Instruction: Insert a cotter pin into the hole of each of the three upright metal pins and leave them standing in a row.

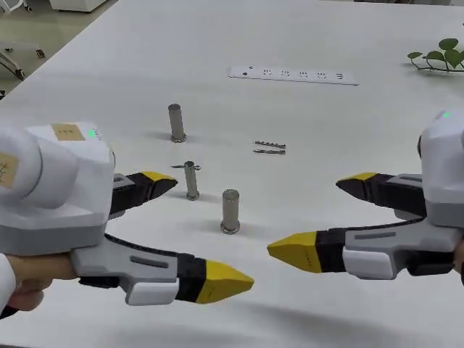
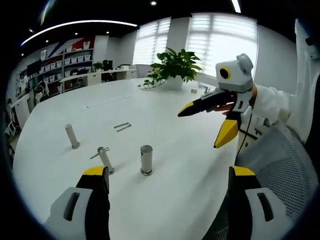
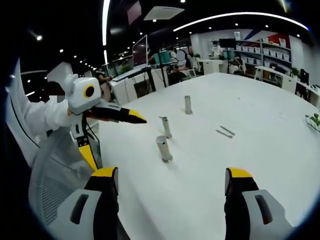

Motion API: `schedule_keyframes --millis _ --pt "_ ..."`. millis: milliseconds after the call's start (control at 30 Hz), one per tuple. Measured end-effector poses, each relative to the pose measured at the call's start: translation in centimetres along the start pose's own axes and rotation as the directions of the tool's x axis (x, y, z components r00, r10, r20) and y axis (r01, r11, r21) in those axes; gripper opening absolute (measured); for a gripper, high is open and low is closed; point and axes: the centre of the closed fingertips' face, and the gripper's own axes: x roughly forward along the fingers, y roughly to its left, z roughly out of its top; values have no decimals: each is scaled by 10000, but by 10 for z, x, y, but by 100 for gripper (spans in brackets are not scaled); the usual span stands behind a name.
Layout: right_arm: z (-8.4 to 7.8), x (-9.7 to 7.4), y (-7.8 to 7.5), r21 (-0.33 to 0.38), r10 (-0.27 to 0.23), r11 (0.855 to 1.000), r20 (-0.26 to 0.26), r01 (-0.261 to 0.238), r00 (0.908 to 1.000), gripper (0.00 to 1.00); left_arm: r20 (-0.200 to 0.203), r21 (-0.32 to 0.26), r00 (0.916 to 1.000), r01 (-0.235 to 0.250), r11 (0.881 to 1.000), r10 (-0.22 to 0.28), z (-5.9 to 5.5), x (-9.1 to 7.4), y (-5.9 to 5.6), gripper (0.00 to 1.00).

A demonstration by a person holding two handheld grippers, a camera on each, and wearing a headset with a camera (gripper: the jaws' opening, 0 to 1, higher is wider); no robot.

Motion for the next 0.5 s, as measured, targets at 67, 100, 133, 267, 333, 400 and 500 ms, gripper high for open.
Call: schedule_keyframes --millis 67,100,133,267,333,400,500 --pt "-1 -1 -3 61 -79 9999 -36 80 10000 86 262 -409 9996 98 9991 -87 2 -5 1 99" --pt "-1 -2 -4 79 -90 9999 -58 90 9999 86 355 -597 9993 134 9981 -113 2 -7 1 99" --pt "-2 -3 -5 73 -93 9999 -156 94 9998 86 326 -650 9994 152 9978 -131 1 -10 3 99" --pt "-6 -5 -11 -297 -197 9994 -427 185 9989 82 218 -639 9997 -66 9979 80 -1 -16 9 99" --pt "-6 -6 -14 -379 -203 9991 -548 182 9983 80 284 -712 9995 -87 9974 108 0 -18 10 99" --pt "-6 -7 -18 -355 -214 9992 -658 191 9976 80 199 -502 9994 -258 9984 269 0 -19 12 99" --pt "-5 -6 -21 -255 -45 9997 -792 25 9969 78 240 -833 9992 -308 9960 329 0 -19 13 99"
